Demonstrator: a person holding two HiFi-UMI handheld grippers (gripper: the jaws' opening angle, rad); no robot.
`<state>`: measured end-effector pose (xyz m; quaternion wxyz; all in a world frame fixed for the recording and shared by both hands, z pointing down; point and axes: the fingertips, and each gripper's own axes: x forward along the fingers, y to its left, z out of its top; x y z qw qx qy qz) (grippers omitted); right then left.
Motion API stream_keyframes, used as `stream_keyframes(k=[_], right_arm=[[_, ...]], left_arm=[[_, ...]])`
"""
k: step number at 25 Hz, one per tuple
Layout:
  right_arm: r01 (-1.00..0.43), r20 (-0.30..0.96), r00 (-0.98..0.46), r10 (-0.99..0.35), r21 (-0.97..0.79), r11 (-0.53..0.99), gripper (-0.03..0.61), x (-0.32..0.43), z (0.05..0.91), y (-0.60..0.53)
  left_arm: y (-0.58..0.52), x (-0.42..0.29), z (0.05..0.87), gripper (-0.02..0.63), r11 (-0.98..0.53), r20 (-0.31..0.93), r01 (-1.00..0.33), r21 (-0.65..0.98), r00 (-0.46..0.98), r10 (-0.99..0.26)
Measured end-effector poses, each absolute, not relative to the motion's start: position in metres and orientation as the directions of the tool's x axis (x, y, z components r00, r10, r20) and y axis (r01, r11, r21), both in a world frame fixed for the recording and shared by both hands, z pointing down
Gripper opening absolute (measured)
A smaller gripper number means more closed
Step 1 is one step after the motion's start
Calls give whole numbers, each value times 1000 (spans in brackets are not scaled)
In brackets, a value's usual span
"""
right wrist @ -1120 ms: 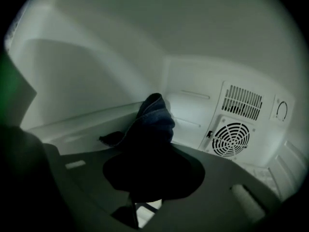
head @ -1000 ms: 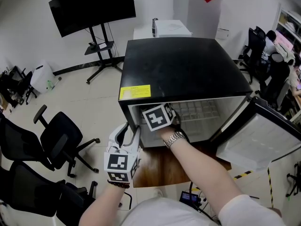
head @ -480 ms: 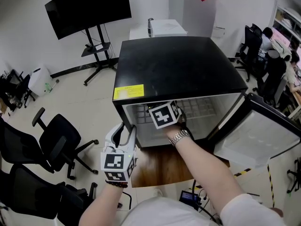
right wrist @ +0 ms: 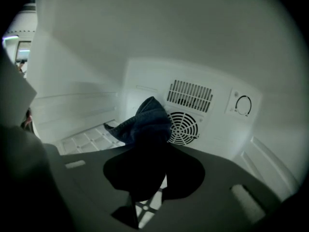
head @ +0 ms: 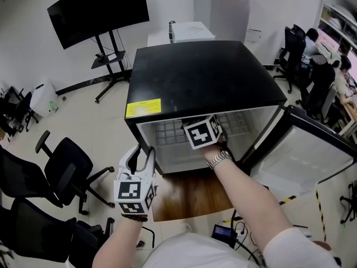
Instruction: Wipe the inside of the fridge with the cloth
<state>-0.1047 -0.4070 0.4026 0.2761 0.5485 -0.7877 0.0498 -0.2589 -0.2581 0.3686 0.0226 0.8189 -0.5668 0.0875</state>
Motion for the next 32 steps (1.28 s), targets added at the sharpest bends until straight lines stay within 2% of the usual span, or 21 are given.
stream_keyframes(k=[32], right_arm=[[-961, 502, -24, -864, 227, 158, 94, 30, 407, -406]], left_arm=[[-259, -259, 368, 144, -346, 170, -936, -60, 332, -928]])
